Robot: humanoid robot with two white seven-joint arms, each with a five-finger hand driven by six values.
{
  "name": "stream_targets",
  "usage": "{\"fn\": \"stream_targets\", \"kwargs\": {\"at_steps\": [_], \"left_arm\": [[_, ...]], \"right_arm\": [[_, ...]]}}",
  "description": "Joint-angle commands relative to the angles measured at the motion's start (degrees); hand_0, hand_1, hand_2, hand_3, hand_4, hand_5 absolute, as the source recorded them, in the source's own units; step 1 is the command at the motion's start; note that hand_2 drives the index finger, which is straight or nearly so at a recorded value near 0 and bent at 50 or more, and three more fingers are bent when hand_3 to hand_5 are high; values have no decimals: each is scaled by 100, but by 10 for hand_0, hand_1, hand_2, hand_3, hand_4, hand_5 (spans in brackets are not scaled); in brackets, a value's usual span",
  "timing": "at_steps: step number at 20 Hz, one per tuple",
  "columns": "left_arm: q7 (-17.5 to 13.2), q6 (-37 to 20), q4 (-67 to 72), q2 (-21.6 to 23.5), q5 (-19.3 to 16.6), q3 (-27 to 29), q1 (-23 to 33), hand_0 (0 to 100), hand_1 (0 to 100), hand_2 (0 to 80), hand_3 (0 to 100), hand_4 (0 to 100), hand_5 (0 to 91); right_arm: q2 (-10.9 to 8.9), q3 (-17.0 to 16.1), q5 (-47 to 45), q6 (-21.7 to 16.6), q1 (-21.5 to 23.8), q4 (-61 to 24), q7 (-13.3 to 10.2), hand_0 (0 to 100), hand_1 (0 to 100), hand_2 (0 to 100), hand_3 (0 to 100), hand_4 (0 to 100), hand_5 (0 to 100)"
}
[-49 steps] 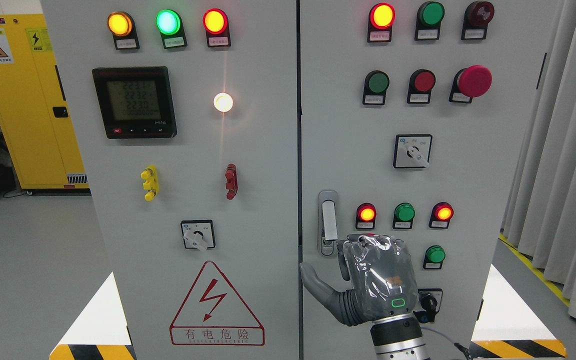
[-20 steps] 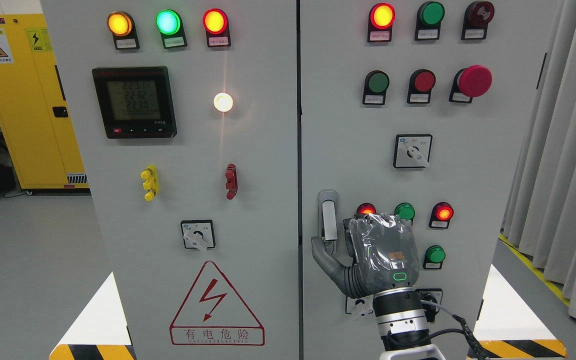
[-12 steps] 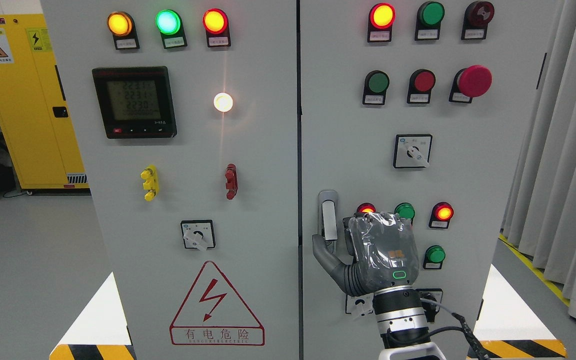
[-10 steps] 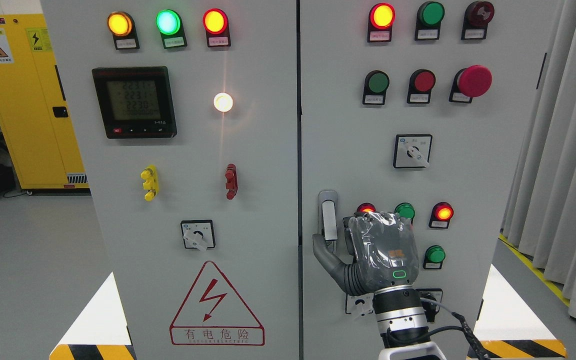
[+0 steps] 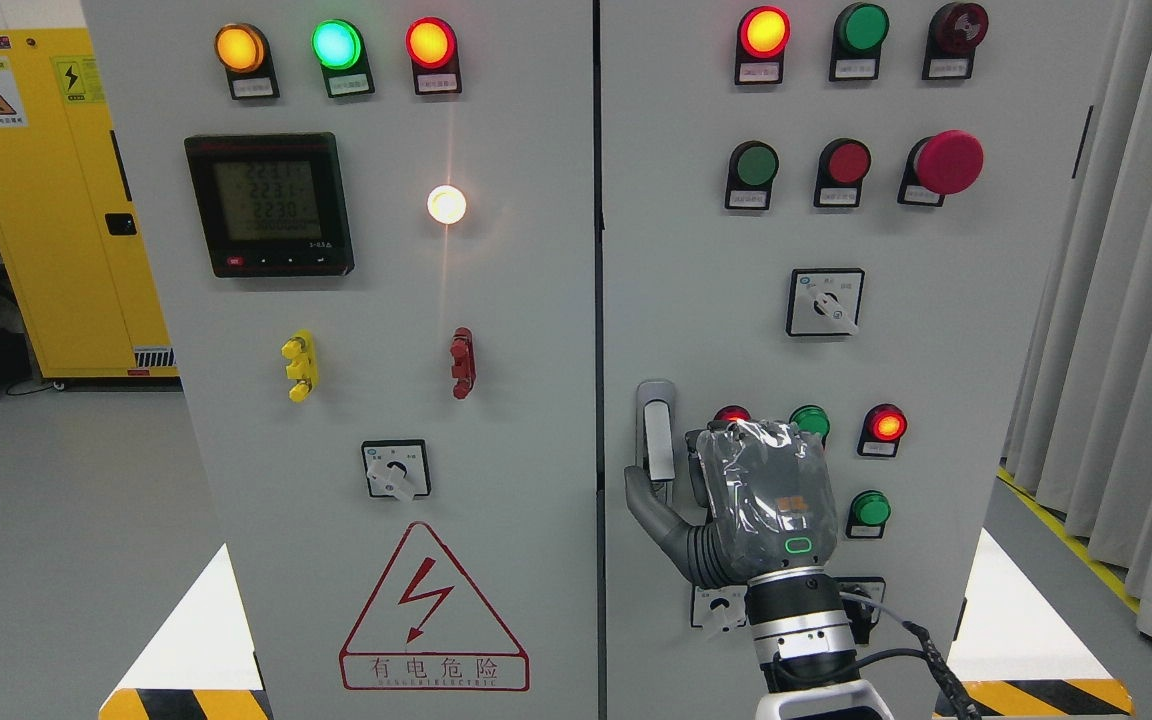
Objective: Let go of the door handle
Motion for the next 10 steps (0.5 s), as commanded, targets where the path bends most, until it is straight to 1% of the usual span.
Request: {"fn": "stream_targets", "kwargs": {"at_steps": [1, 3, 5, 10], "left_arm": [[-1, -5, -70, 0, 0, 0, 0, 120, 556, 0, 0, 0, 0], [-1, -5, -70, 0, 0, 0, 0, 120, 556, 0, 0, 0, 0], [-1, -5, -70, 0, 0, 0, 0, 120, 556, 0, 0, 0, 0], [-1, -5, -70, 0, 0, 0, 0, 120, 556, 0, 0, 0, 0]], "right_arm": [[4, -6, 1, 3, -5, 12, 4, 460, 324, 1000, 1000, 1000, 1000], [4, -6, 1, 3, 4, 3, 4, 492, 326, 1000, 1000, 1000, 1000], [4, -6, 1, 3, 4, -5, 4, 500, 330, 1000, 1000, 1000, 1000], [4, 3, 1, 12, 4, -5, 4, 577, 353, 1000, 1000, 1000, 1000]]}}
